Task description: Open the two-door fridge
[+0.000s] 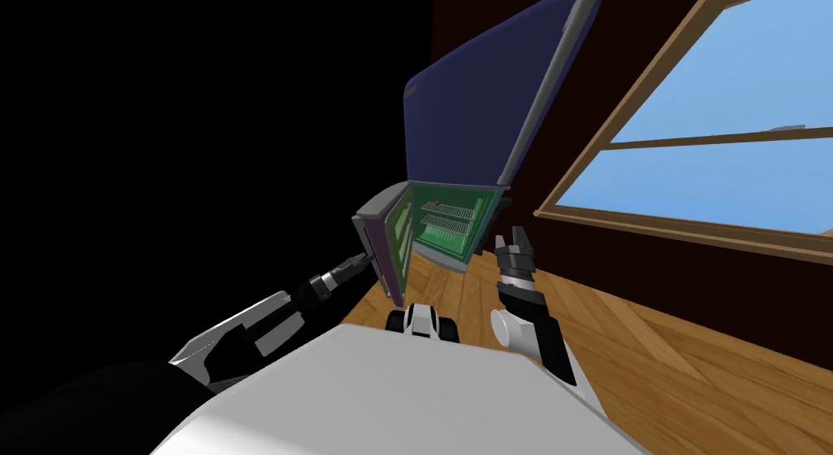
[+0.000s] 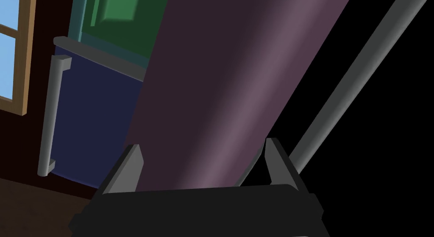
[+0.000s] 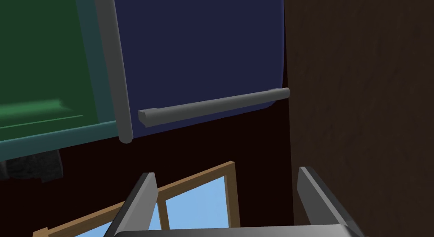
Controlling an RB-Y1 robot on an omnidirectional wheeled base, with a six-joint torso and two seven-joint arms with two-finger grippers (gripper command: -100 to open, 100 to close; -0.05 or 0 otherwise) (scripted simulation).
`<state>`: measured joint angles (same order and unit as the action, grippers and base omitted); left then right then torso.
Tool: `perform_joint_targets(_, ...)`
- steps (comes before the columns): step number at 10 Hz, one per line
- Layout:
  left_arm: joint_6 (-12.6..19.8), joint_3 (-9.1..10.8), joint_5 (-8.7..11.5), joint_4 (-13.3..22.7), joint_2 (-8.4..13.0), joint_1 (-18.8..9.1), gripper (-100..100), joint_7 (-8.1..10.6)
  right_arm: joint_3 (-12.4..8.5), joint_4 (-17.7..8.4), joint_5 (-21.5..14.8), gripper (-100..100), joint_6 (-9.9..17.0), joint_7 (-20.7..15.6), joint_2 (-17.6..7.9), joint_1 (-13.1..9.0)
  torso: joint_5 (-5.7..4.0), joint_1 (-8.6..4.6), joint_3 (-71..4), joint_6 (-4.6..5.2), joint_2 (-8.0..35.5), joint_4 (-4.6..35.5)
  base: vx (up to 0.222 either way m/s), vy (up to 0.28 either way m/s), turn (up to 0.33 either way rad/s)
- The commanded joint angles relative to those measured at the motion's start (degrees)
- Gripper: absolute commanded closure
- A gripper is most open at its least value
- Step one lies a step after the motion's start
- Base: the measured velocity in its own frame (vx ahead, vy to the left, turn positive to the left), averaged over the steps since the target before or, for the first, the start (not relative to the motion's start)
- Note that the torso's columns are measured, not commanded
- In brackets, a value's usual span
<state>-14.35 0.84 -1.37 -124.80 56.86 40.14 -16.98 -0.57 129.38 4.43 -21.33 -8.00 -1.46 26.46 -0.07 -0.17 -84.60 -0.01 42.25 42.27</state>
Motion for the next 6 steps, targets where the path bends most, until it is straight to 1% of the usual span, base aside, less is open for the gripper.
perform_joint_targets(1, -0.37, -2.59, 3.16, 1.37, 4.07, -4.47, -100, -0.19, 0.00, 0.00, 0.00, 0, 0.00, 0.00, -0.01, -0.01, 0.11, 0.30, 0.03, 0.03, 0.05, 0.02, -0.002, -0.038, 0.216)
perform_joint_targets(2, -0.37, -2.59, 3.16, 1.37, 4.18, -5.74, -100, -0.19, -0.01, 0.00, 0.00, 0, 0.00, 0.00, -0.01, 0.00, 0.14, 0.40, 0.05, -0.02, 0.06, 0.02, 0.000, -0.023, 0.104)
perform_joint_targets(3, -0.65, -4.22, 5.28, 2.31, 6.76, -7.85, -100, -0.28, -0.01, -0.01, 0.00, 0, 0.00, 0.00, -0.01, -0.01, 0.13, 0.35, 0.04, 0.03, 0.05, 0.02, 0.003, -0.022, 0.181)
perform_joint_targets(4, -0.65, -4.22, 5.28, 2.31, 6.81, -8.76, -100, -0.28, -0.01, -0.01, 0.00, 0, 0.00, 0.00, -0.01, 0.00, 0.09, 0.24, 0.03, -0.01, 0.04, 0.01, 0.000, -0.021, 0.115)
perform_joint_targets(5, -0.92, -5.86, 7.40, 3.25, 9.40, -10.73, -100, -0.36, -0.01, -0.01, 0.00, 0, 0.00, 0.00, -0.01, -0.01, 0.06, 0.16, 0.03, 0.03, 0.04, 0.01, 0.003, -0.028, 0.212)
perform_joint_targets(6, -0.92, -5.86, 7.40, 3.25, 9.45, -11.78, -100, -0.36, -0.01, 0.00, 0.00, 0, 0.00, 0.00, -0.01, 0.00, 0.05, 0.12, 0.02, -0.01, 0.03, 0.01, 0.004, -0.031, 0.100)
